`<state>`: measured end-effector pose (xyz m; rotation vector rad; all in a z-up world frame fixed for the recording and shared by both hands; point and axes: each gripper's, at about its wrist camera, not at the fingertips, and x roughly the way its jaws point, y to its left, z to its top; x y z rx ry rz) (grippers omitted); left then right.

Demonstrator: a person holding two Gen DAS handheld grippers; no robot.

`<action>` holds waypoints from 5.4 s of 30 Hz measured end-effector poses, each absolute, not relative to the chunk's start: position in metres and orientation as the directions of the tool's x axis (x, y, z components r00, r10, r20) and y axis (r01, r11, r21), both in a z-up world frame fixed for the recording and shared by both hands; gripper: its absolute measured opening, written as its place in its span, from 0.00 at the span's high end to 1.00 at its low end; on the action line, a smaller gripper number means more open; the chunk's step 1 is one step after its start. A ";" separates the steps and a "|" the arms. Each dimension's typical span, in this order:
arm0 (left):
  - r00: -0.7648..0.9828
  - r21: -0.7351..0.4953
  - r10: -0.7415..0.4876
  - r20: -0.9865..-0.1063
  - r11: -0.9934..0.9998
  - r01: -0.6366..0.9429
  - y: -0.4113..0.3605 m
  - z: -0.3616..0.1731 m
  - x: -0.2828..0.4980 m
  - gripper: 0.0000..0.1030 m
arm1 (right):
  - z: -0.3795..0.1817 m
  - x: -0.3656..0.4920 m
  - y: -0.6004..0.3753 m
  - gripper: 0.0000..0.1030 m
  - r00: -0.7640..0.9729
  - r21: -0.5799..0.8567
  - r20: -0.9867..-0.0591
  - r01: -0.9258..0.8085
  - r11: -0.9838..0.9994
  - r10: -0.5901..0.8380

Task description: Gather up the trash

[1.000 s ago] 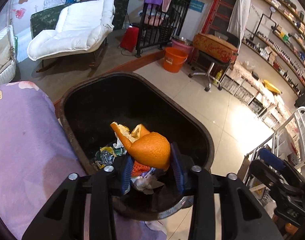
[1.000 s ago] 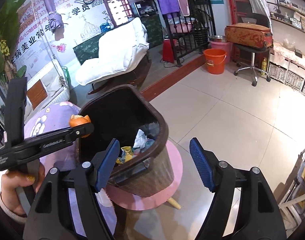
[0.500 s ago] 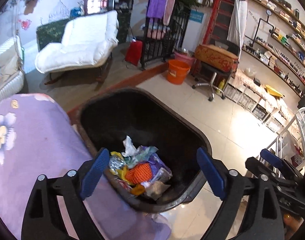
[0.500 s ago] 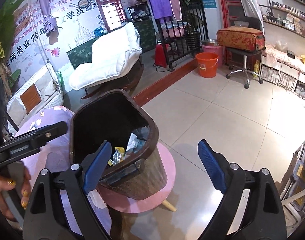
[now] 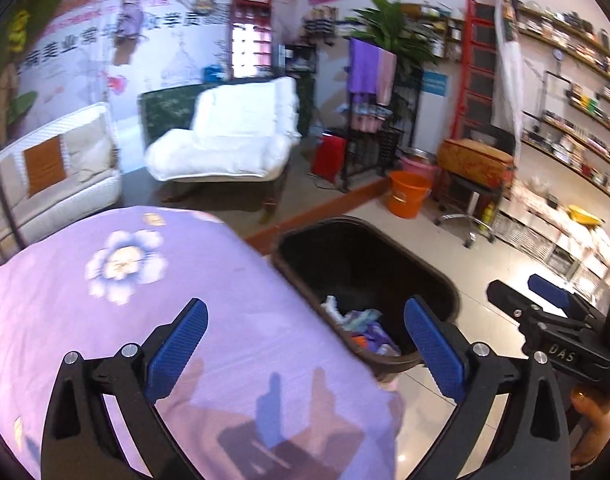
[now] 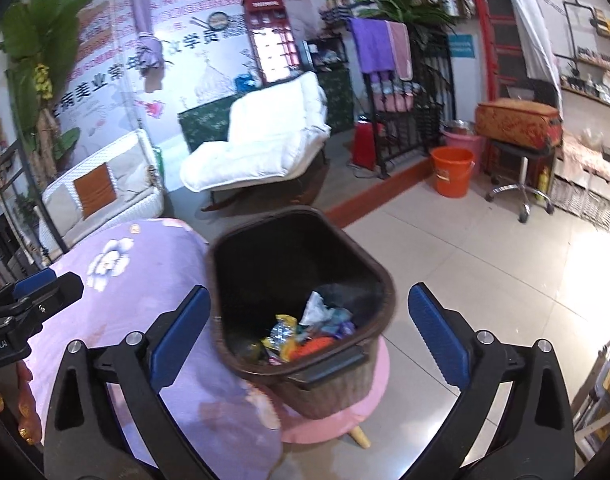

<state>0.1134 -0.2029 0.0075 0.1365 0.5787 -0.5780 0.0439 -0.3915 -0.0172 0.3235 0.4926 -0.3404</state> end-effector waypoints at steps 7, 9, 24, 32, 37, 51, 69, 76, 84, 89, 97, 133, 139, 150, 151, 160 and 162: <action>0.758 -0.047 -0.407 -0.509 0.893 0.448 -0.155 0.016 0.102 0.05 | -0.002 0.046 -0.352 0.05 0.869 0.202 -0.460 0.302 0.932 -0.183; 0.781 -0.036 -0.381 -0.495 0.907 0.420 -0.145 0.017 0.096 0.05 | 0.002 0.044 -0.339 0.05 0.881 0.195 -0.443 0.275 0.942 -0.165; 0.887 -0.024 -0.195 -0.419 0.979 0.204 -0.058 0.020 0.054 0.05 | 0.020 0.024 -0.251 0.05 0.936 0.108 -0.350 0.083 0.991 -0.040; 0.916 0.002 -0.136 -0.377 0.989 0.148 -0.041 0.024 0.041 0.05 | 0.021 0.013 -0.226 0.05 0.941 0.093 -0.337 0.039 0.995 -0.006; 0.921 -0.012 -0.132 -0.368 0.990 0.138 -0.033 0.024 0.038 0.05 | 0.025 0.015 -0.219 0.05 0.942 0.084 -0.337 0.029 0.996 0.001; 0.928 0.015 -0.117 -0.354 0.991 0.131 -0.036 0.022 0.035 0.05 | 0.024 0.015 -0.219 0.05 0.940 0.086 -0.341 0.042 0.995 -0.011; 0.926 0.003 -0.111 -0.361 0.993 0.120 -0.036 0.024 0.035 0.05 | 0.024 0.014 -0.223 0.05 0.937 0.096 -0.348 0.044 0.994 -0.008; 0.926 0.005 -0.109 -0.363 0.993 0.119 -0.036 0.024 0.035 0.05 | 0.024 0.014 -0.223 0.05 0.937 0.097 -0.351 0.043 0.994 -0.006; 0.925 0.005 -0.109 -0.363 0.993 0.119 -0.035 0.025 0.035 0.05 | 0.025 0.014 -0.224 0.05 0.936 0.098 -0.352 0.042 0.994 -0.005; 0.926 0.004 -0.110 -0.361 0.993 0.119 -0.035 0.025 0.035 0.05 | 0.025 0.014 -0.223 0.05 0.936 0.097 -0.352 0.041 0.994 -0.005; 0.927 0.000 -0.108 -0.359 0.993 0.116 -0.035 0.026 0.035 0.05 | 0.025 0.014 -0.222 0.05 0.936 0.100 -0.353 0.041 0.994 -0.003; 0.927 -0.007 -0.108 -0.359 0.994 0.113 -0.036 0.025 0.030 0.05 | 0.023 0.016 -0.225 0.05 0.936 0.103 -0.353 0.040 0.994 -0.001; 0.928 -0.008 -0.109 -0.356 0.994 0.113 -0.037 0.025 0.030 0.05 | 0.023 0.016 -0.225 0.05 0.935 0.104 -0.354 0.040 0.994 0.000; 0.928 -0.009 -0.109 -0.356 0.993 0.114 -0.039 0.025 0.028 0.05 | 0.023 0.016 -0.225 0.05 0.935 0.104 -0.354 0.041 0.994 -0.002; 0.928 -0.009 -0.110 -0.355 0.993 0.114 -0.040 0.025 0.028 0.05 | 0.023 0.016 -0.224 0.05 0.935 0.104 -0.354 0.041 0.994 -0.002; 0.923 -0.020 -0.119 -0.366 0.993 0.119 -0.047 0.024 0.030 0.05 | 0.023 0.016 -0.225 0.05 0.935 0.106 -0.355 0.041 0.994 -0.001; 0.922 -0.026 -0.120 -0.367 0.993 0.119 -0.048 0.023 0.030 0.05 | 0.023 0.016 -0.225 0.05 0.935 0.105 -0.354 0.042 0.994 -0.002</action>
